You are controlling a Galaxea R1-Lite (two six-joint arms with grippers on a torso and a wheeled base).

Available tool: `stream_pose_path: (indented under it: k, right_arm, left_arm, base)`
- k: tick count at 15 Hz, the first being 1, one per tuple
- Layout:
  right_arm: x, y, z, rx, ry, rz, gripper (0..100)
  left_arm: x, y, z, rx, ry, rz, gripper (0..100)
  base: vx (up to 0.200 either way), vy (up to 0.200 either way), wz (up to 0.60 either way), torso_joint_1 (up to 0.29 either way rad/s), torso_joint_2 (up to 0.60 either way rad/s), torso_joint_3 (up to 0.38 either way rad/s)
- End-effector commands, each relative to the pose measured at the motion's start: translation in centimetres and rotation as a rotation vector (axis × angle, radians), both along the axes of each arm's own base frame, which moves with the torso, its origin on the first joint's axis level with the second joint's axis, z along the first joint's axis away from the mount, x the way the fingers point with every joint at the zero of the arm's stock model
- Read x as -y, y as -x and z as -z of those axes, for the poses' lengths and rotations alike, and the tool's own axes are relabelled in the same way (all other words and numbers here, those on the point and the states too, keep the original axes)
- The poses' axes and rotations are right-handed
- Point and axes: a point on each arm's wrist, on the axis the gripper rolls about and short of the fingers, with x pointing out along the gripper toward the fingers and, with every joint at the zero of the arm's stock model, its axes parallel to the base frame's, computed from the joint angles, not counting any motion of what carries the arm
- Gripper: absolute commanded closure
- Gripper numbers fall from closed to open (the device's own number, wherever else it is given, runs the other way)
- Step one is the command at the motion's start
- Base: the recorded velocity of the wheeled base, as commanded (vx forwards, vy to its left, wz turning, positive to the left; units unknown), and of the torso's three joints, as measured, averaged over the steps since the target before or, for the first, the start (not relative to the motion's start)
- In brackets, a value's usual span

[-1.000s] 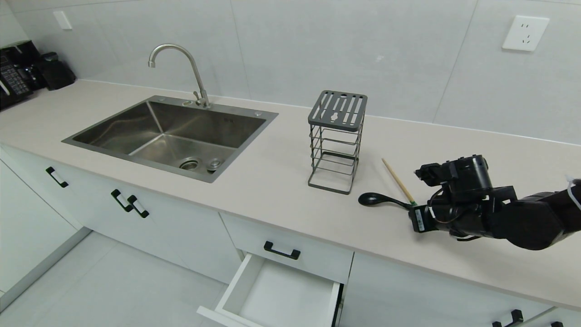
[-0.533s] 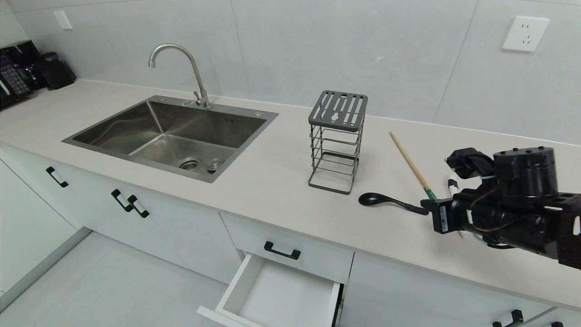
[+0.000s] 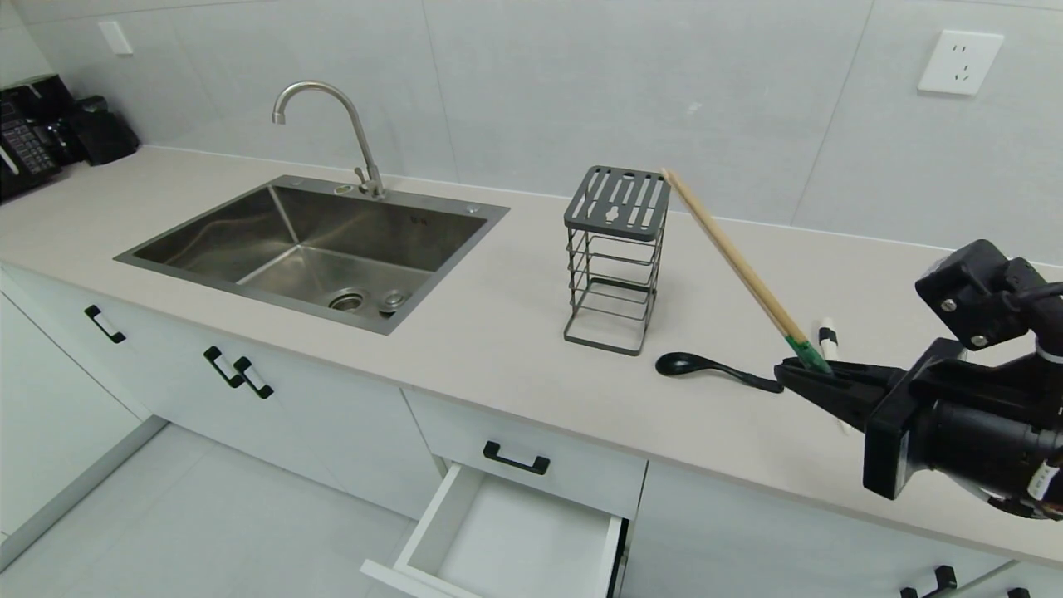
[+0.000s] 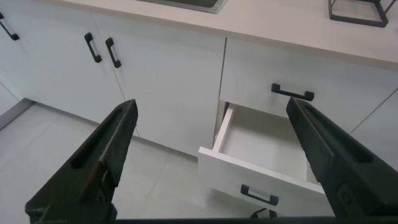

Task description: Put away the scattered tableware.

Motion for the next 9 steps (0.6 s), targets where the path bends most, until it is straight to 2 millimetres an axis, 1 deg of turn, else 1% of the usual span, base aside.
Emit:
stream_pose_path:
  k: [1, 2, 4, 6, 8, 9]
  right_arm:
    - [-1.9, 1.8, -0.6, 0.021, -0.011, -0.141, 100]
    - [-2.6, 1.9, -0.6, 0.015, -0.008, -0.164, 100]
    - [-2.9, 1.8, -0.2, -0.03, 0.021, -0.209, 100]
    - [-4.2, 0.8, -0.8, -0.046, 0.024, -0.256, 100]
    - [-5.3, 0.1, -0.4, -0.041, 0.066, -0.323, 100]
    - [-6.2, -0.6, -0.2, -0.023, 0.097, -0.384, 100]
  left_arm:
    - [0.0, 0.0, 0.0, 0.0, -0.001, -0.001, 0]
    - [0.0, 0.0, 0.0, 0.0, 0.001, -0.001, 0]
    - [0.0, 0.0, 0.0, 0.0, -0.001, -0.001, 0]
    - [0.0, 0.0, 0.0, 0.0, 0.001, -0.001, 0]
    - [0.0, 0.0, 0.0, 0.0, -0.001, -0.001, 0]
    - [0.0, 0.0, 0.0, 0.0, 0.001, -0.001, 0]
  base:
    - [0.0, 0.0, 0.0, 0.0, 0.0, 0.0]
    - [0.0, 0.0, 0.0, 0.0, 0.0, 0.0]
    - [0.0, 0.0, 0.0, 0.0, 0.0, 0.0]
    - [0.0, 0.0, 0.0, 0.0, 0.0, 0.0]
    - [0.0, 0.0, 0.0, 0.0, 0.0, 0.0]
    - [0.0, 0.0, 0.0, 0.0, 0.0, 0.0]
